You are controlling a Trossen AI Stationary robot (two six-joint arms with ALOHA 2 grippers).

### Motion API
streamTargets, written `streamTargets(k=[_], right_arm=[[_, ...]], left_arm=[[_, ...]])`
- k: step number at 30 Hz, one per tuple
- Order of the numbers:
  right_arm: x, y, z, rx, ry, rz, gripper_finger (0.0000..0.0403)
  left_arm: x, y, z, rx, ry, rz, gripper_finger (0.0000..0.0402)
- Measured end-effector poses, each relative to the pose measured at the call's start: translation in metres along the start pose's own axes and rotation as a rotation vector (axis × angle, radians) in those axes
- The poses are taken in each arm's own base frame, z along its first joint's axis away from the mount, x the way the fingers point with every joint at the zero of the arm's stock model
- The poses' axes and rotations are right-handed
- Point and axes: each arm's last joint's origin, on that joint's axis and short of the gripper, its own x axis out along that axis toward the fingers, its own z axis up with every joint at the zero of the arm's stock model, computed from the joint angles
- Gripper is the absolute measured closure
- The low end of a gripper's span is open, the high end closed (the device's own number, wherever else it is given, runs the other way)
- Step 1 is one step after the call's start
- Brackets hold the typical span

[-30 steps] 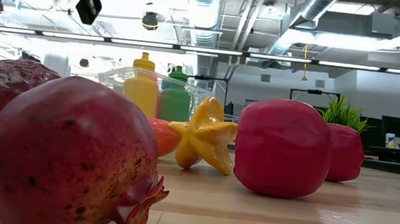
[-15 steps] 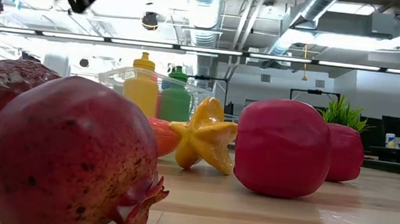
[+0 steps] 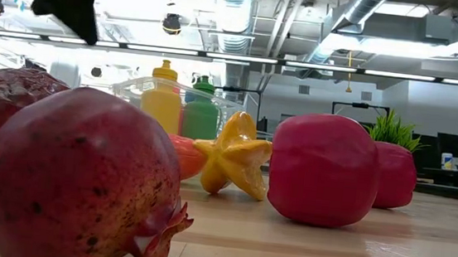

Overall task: Pick & Place Food Item
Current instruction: Put the yellow pear into the right transparent bin

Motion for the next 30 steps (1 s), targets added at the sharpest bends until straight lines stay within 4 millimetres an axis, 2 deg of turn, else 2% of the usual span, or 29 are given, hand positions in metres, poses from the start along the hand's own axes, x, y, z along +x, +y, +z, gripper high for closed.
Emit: streamTargets(k=[3, 6, 10, 14, 22, 26, 30], right_arm=[[0.004, 0.0, 0.005, -0.024, -0.003, -0.013, 0.0224], [0.006, 0.0, 0.008, -0.024, -0.002, -0.02, 0.0187], [0.007, 0.0, 0.009, -0.024, -0.002, -0.024, 0.0158], [0.007, 0.0, 0.009, -0.024, -0.005, -0.025, 0.0153], [0.007, 0.001, 0.01, -0.024, -0.03, -0.021, 0.0153], [0.007, 0.001, 0.011, -0.024, -0.066, -0.017, 0.0153], [0.007, 0.001, 0.011, -0.025, -0.076, -0.018, 0.0153]], left_arm=[[0.018, -0.002, -0.011, 0.041, 0.078, 0.114, 0.0299], [0.031, -0.003, -0.017, -0.014, 0.104, 0.199, 0.0262], [0.038, -0.003, -0.019, -0.099, 0.109, 0.241, 0.022], [0.043, 0.005, -0.017, -0.26, 0.1, 0.296, 0.0181], [0.04, 0.024, -0.014, -0.321, 0.128, 0.379, 0.0116], [0.053, 0.031, -0.018, -0.341, 0.184, 0.399, 0.0093], [0.068, 0.04, -0.03, -0.385, 0.221, 0.432, 0.0077]])
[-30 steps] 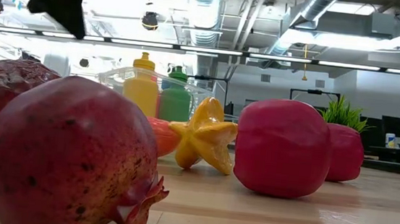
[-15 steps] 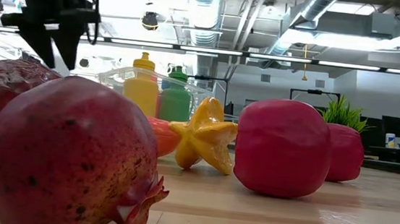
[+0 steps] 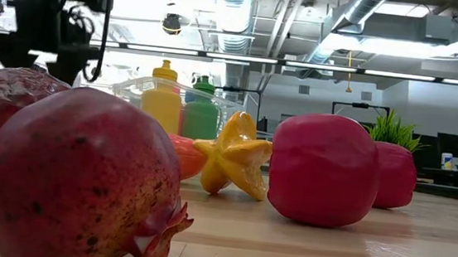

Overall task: Pick & Place Food Item
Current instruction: Put the yellow pear into the right transparent bin

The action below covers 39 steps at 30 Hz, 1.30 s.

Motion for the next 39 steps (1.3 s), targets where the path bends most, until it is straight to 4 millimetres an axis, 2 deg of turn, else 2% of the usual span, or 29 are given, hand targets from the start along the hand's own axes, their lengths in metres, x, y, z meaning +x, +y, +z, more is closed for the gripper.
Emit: streamTargets(k=[11, 16, 21, 32, 35, 39], right_arm=[[0.0, 0.0, 0.0, 0.004, -0.003, 0.002, 0.0154], [0.0, 0.0, 0.0, 0.004, -0.003, 0.003, 0.0154], [0.0, 0.002, 0.0, 0.015, -0.002, 0.016, 0.0154], [0.0, 0.002, 0.0, 0.016, -0.002, 0.017, 0.0154], [0.0, 0.002, 0.0, 0.016, -0.021, 0.02, 0.0154], [0.0, 0.002, 0.001, 0.016, -0.049, 0.025, 0.0154]], left_arm=[[0.042, 0.004, -0.016, -0.011, -0.016, -0.006, 0.0068], [0.057, 0.006, -0.025, -0.001, 0.015, -0.03, 0.0084], [0.06, 0.005, -0.027, 0.011, 0.036, -0.064, 0.0148], [0.058, 0.003, -0.028, 0.029, 0.102, -0.124, 0.0342], [0.054, 0.005, -0.028, 0.013, 0.133, -0.174, 0.0375], [0.046, 0.008, -0.027, -0.005, 0.174, -0.255, 0.0393]])
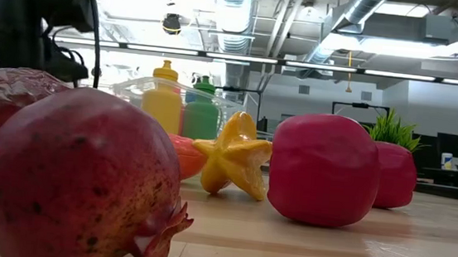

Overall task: Pick & Place Food Item
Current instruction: Put the yellow pear into the right transparent bin, then put the pear into the right transparent bin

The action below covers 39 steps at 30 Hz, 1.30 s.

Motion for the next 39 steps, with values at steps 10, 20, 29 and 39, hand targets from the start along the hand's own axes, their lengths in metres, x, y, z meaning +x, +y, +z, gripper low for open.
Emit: streamTargets(k=[10, 20, 29, 39], right_arm=[[0.0, 0.0, 0.0, 0.0, -0.005, 0.0, 0.0154], [0.0, 0.0, 0.0, -0.011, -0.005, 0.003, 0.0154], [0.001, 0.0, 0.002, -0.027, -0.012, -0.003, 0.0154], [0.004, 0.0, 0.004, -0.038, -0.015, -0.011, 0.0154]], left_arm=[[-0.024, 0.001, -0.007, 0.003, 0.188, -0.317, 0.0398], [-0.046, -0.017, -0.02, 0.1, 0.321, -0.653, 0.0401], [-0.054, -0.026, -0.021, 0.384, 0.071, -0.733, 0.0401], [-0.096, -0.039, -0.029, 0.754, -0.055, -0.93, 0.0374]])
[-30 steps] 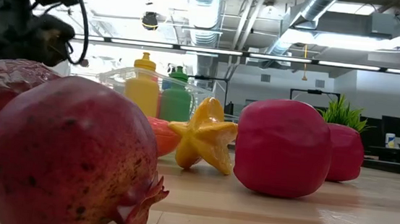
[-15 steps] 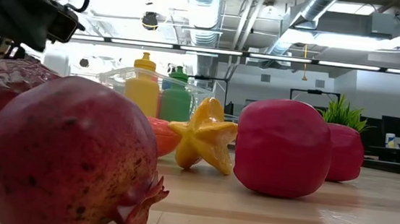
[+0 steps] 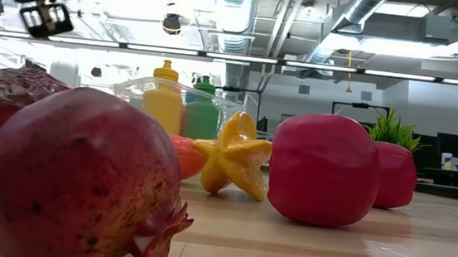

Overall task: Pick & Place Food Item
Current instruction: Put the pear into the right transparent bin

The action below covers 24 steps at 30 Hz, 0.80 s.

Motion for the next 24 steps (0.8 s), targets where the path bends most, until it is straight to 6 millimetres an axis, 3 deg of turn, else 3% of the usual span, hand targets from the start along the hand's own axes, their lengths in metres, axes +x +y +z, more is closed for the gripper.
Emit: streamTargets(k=[5, 12, 16, 20, 24], right_arm=[[0.0, 0.0, 0.0, 0.0, -0.002, -0.001, 0.0154], [0.0, 0.0, 0.0, -0.015, -0.002, 0.0, 0.0154], [0.001, 0.0, 0.001, -0.01, -0.003, -0.002, 0.0154], [0.001, 0.0, 0.002, -0.009, -0.003, -0.003, 0.0154], [0.001, 0.0, 0.002, -0.009, -0.003, -0.003, 0.0154]], left_arm=[[0.0, 0.0, -0.009, -0.023, 0.112, -0.028, 0.0301], [0.007, -0.008, -0.018, 0.226, 0.201, -0.101, 0.0161], [0.018, -0.01, -0.023, 0.26, 0.268, -0.09, 0.0088], [0.031, -0.008, -0.027, 0.299, 0.285, 0.011, 0.0048], [0.039, -0.005, -0.029, 0.284, 0.316, 0.067, 0.0035]])
